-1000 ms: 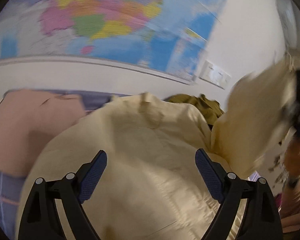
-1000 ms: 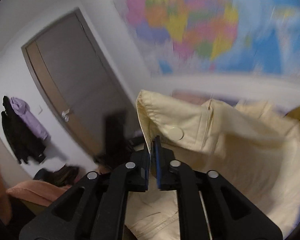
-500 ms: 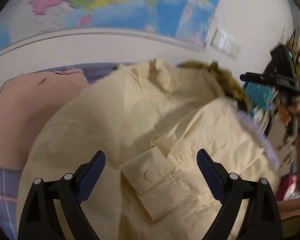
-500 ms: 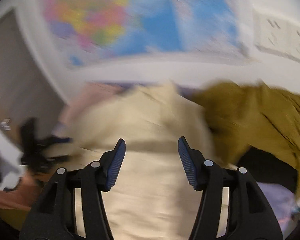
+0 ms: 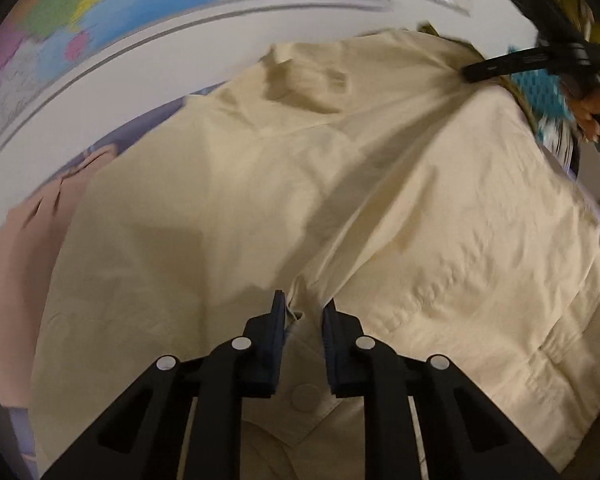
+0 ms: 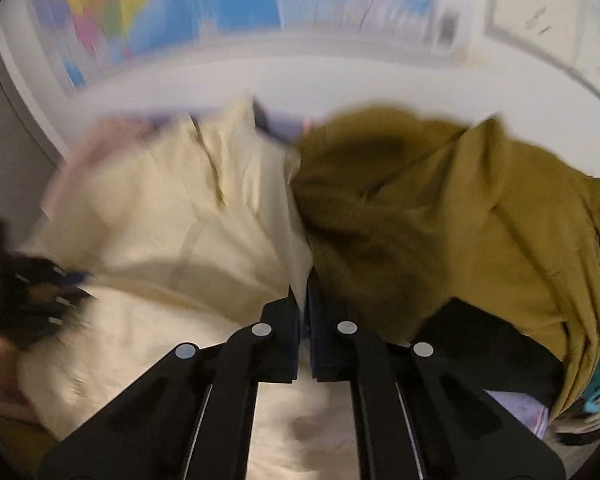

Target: Fold large clothes

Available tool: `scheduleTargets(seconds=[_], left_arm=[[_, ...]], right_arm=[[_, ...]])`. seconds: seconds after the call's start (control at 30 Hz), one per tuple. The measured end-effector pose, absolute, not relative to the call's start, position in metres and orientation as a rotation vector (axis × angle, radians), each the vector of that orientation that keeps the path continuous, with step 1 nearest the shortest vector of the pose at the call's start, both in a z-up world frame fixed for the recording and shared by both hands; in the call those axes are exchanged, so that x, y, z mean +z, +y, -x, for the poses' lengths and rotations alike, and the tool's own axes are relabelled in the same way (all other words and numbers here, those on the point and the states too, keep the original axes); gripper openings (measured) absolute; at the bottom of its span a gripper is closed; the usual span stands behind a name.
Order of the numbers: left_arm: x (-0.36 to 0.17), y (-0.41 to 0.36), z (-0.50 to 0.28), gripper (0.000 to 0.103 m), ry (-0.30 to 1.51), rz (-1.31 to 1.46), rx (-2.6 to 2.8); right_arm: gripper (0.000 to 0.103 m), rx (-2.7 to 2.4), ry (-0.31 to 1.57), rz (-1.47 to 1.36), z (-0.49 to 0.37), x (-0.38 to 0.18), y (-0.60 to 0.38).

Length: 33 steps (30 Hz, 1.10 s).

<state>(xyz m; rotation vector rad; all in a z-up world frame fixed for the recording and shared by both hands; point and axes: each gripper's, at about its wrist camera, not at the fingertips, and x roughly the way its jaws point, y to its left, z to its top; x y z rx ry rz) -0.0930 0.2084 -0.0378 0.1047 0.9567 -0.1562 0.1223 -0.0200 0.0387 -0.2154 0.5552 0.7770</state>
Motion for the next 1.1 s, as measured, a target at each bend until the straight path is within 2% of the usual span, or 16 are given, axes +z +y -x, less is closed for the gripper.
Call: scheduleTargets(seconds=[0.1, 0.27, 0.33, 0.4, 0.43, 0.47, 0.5, 0.57, 0.67, 0.7, 0.73, 0.77, 0.8, 0.87, 0.97, 1.1], left_arm=[[-0.033, 0.228, 0.099, 0.015, 0.940, -0.064, -0.138], [-0.035, 0.242, 0.105, 0.016, 0.952, -0.094, -0.042], [-0.038, 0.253, 0.105, 0.018, 0.982, -0.062, -0.013], [-0.041, 0.255, 0.104, 0.020, 0.990, -0.067, -0.013], [-0.041, 0.253, 0.104, 0.021, 0.981, -0.075, -0.019], [-0.039, 0.251, 0.105, 0.023, 0.968, -0.080, -0.021], [-0.038, 0.249, 0.103, 0.023, 0.967, -0.082, -0.021], [-0.035, 0.242, 0.104, 0.023, 0.957, -0.090, -0.036], [-0.030, 0.234, 0.106, 0.023, 0.922, -0.103, -0.087], [-0.027, 0.233, 0.111, 0.023, 0.912, -0.106, -0.103], [-0.024, 0.229, 0.116, 0.022, 0.898, -0.113, -0.133], [-0.022, 0.223, 0.122, 0.020, 0.885, -0.124, -0.152], [-0.020, 0.219, 0.128, 0.018, 0.868, -0.144, -0.163], [-0.016, 0.214, 0.136, 0.010, 0.862, -0.168, -0.193], [-0.020, 0.213, 0.145, 0.007, 0.888, -0.195, -0.183], [-0.023, 0.228, 0.150, 0.011, 0.901, -0.156, -0.168]], right_arm=[[0.002, 0.746, 0.427, 0.183, -0.102, 0.075, -0.052], [0.003, 0.616, 0.446, 0.198, -0.128, 0.062, -0.057], [0.009, 0.608, 0.496, 0.148, -0.144, 0.048, -0.059], [0.022, 0.636, 0.531, 0.068, -0.155, 0.037, -0.070], [0.023, 0.650, 0.526, 0.042, -0.154, 0.036, -0.075], [0.030, 0.665, 0.515, 0.023, -0.146, 0.038, -0.082], [0.043, 0.674, 0.505, 0.020, -0.139, 0.040, -0.086], [0.053, 0.728, 0.508, 0.036, -0.123, 0.042, -0.091], [0.053, 0.723, 0.566, 0.113, -0.116, 0.033, -0.086], [0.049, 0.739, 0.606, 0.125, -0.118, 0.026, -0.082], [0.043, 0.733, 0.626, 0.155, -0.120, 0.022, -0.077], [0.023, 0.690, 0.598, 0.212, -0.119, 0.018, -0.075], [0.014, 0.685, 0.582, 0.213, -0.120, 0.019, -0.077], [0.010, 0.738, 0.583, 0.023, -0.129, 0.027, -0.107], [0.003, 0.713, 0.527, -0.158, -0.142, 0.031, -0.153], [0.003, 0.778, 0.549, -0.285, -0.148, 0.017, -0.180]])
